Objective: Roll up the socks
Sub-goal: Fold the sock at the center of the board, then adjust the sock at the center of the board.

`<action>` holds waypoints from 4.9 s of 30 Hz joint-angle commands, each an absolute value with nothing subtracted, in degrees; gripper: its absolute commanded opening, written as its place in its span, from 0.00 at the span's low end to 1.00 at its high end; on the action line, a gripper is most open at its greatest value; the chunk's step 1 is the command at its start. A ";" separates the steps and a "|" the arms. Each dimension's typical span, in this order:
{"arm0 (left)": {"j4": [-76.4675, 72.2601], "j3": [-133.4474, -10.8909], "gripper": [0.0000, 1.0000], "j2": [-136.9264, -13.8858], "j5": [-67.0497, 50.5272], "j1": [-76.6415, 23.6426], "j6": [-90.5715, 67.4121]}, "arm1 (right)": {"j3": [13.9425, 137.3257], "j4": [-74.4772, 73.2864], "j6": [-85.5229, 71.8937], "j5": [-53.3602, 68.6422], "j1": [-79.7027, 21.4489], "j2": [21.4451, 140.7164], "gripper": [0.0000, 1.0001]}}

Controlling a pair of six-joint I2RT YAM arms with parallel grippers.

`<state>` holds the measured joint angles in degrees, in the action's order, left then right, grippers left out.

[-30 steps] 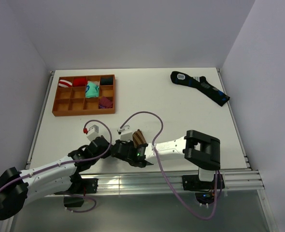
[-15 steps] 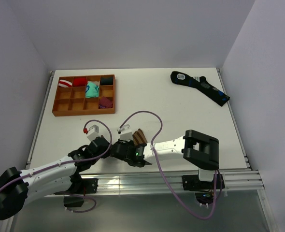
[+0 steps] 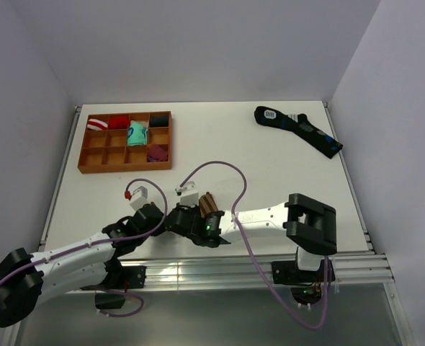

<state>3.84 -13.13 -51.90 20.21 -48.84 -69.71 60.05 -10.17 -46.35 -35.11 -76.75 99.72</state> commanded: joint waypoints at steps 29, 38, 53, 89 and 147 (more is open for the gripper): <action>2.29 -13.97 0.04 -51.77 20.21 -49.04 -69.96 | 62.49 -4.84 -46.93 -29.18 -77.25 104.76 0.04; 3.69 -14.24 0.04 -50.80 20.48 -49.13 -69.96 | 61.44 -2.46 -48.34 -27.33 -76.38 105.73 0.15; 17.67 -20.56 0.27 -38.94 26.90 -49.04 -68.21 | 59.07 -4.48 -47.46 -29.62 -73.48 96.25 0.38; -4.31 -24.43 0.13 -75.14 17.05 -51.07 -64.95 | 38.15 3.08 -56.60 -26.10 -62.84 94.30 0.15; 0.62 -26.89 0.17 -72.85 15.47 -48.96 -62.24 | 36.31 5.00 -47.10 -25.93 -60.91 86.32 0.15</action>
<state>2.26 -24.49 -70.94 14.17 -49.56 -63.09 38.63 1.83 -45.56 -26.65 -61.08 88.40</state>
